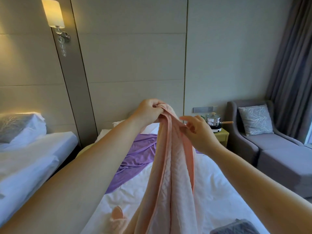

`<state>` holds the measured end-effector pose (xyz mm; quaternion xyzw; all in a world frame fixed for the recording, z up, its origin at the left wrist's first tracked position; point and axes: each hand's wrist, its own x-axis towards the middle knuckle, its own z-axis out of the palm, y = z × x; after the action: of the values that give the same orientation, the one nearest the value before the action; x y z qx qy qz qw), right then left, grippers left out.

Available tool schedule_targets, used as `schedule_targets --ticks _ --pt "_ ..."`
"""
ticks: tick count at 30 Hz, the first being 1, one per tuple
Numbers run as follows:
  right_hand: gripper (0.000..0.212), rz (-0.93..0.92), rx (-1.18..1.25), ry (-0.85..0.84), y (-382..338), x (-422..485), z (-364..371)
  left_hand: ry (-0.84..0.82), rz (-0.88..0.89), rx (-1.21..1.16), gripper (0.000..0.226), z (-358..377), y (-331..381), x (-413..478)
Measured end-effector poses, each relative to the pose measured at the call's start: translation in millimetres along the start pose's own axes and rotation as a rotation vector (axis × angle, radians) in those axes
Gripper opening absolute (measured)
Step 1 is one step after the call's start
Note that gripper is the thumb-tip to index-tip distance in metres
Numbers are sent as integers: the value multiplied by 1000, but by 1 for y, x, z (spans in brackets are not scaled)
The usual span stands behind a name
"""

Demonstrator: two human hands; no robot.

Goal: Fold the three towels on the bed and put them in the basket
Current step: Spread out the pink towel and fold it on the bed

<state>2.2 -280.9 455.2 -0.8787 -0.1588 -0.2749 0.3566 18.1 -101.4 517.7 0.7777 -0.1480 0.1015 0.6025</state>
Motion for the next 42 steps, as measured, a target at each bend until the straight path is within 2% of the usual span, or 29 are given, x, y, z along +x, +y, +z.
schedule_targets --ticks 2,4,7,10,13,17,19,21,27,29,32,33,35,37,39,42 --pt "22 -2 137 127 -4 -9 7 27 -15 -80 16 0 5 0" --pt "21 -69 187 173 -8 -15 14 34 -24 -157 15 -1 10 0" --pt "21 -105 185 108 -10 -16 22 80 -9 -206 12 1 17 0" --pt "6 -72 244 74 -15 -15 27 154 9 -246 4 4 22 -1" --pt "23 -74 103 25 -18 -14 35 222 29 -265 11 3 26 -2" --pt "22 -55 -135 -69 -15 -16 44 365 96 -295 4 -10 37 -3" --pt "27 -29 -170 -126 -11 -20 45 451 126 -299 3 -22 42 -3" --pt "18 9 -159 -152 -6 -21 42 511 143 -287 3 -36 44 -2" --pt "17 107 162 -46 -7 -12 30 610 106 -177 12 -69 28 -2" --pt "19 188 338 -22 -12 -10 26 548 60 -113 15 -80 21 -2" --pt "18 251 538 -65 -19 -9 19 331 -1 137 26 -90 11 -10" --pt "19 245 576 -76 -20 -9 17 318 13 233 27 -93 7 -13" --pt "24 206 604 -77 -20 -10 14 416 91 365 19 -100 1 -16" --pt "35 150 514 -80 -16 -10 13 471 164 381 16 -106 0 -16" --pt "41 60 271 -142 -10 -9 13 406 234 384 16 -103 3 -15" --pt "40 -49 -133 -238 -3 -9 15 298 274 304 15 -82 8 -13"
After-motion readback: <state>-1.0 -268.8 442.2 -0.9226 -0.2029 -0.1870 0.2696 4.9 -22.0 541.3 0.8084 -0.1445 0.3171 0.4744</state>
